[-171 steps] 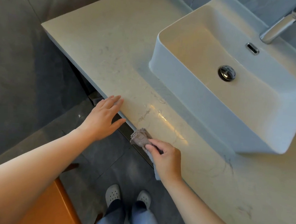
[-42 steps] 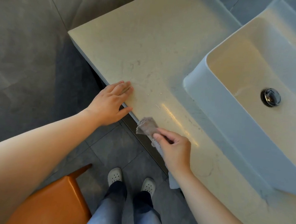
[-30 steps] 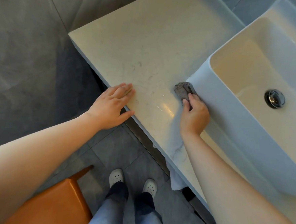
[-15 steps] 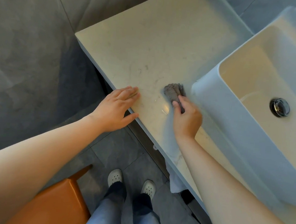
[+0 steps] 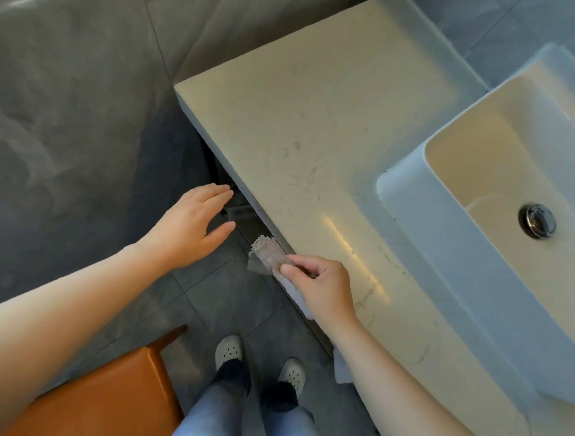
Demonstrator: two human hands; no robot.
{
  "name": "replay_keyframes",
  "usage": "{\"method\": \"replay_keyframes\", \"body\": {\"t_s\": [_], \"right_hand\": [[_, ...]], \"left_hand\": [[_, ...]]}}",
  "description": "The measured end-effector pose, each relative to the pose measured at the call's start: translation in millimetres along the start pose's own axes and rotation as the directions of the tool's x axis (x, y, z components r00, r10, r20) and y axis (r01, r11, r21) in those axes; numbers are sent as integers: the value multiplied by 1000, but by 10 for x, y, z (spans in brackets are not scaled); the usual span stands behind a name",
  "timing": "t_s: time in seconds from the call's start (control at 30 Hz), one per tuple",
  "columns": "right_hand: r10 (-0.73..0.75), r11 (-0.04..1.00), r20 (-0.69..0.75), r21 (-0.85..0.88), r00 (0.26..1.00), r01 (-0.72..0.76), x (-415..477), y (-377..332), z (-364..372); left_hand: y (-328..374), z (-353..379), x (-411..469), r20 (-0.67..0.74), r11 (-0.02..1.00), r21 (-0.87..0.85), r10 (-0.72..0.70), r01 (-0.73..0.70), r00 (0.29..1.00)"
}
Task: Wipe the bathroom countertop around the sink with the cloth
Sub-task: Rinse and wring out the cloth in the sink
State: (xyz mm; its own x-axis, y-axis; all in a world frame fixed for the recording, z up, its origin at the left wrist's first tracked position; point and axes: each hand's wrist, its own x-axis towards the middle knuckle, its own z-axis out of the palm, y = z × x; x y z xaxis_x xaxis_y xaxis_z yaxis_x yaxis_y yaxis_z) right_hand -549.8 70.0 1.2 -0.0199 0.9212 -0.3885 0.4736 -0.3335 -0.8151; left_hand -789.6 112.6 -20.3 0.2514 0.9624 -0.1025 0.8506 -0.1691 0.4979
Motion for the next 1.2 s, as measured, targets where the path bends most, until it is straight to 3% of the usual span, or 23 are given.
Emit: {"method": "replay_keyframes", "body": {"t_s": [0.23,0.43,0.63,0.87,1.03,1.2], "right_hand": [[71,993,13,92,997,-72,-226,-367,-694],[53,992,7,115,999,-54,-464,-668,-1387],[53,968,12,243,999,-54,-649,-737,-2116],[20,904,-19,426,1000,-10,-696,-550,-2964],[13,869,-316,472,949,145,-589,-216,-3347],[-30,898,-704,292,710,328,-359,-114,-3396]], "left_hand": [[556,-363,-126,157,983,-182,27,2,987],[1458,-652,154,177,914,-377,232,-151,957],[2344,-700,548,180,870,-364,417,-334,891],[3177,-636,1096,179,879,-418,328,-230,928],[3647,-527,1527,254,813,-582,212,-26,944],[4048,-374,1761,416,651,-736,221,184,882]]}}
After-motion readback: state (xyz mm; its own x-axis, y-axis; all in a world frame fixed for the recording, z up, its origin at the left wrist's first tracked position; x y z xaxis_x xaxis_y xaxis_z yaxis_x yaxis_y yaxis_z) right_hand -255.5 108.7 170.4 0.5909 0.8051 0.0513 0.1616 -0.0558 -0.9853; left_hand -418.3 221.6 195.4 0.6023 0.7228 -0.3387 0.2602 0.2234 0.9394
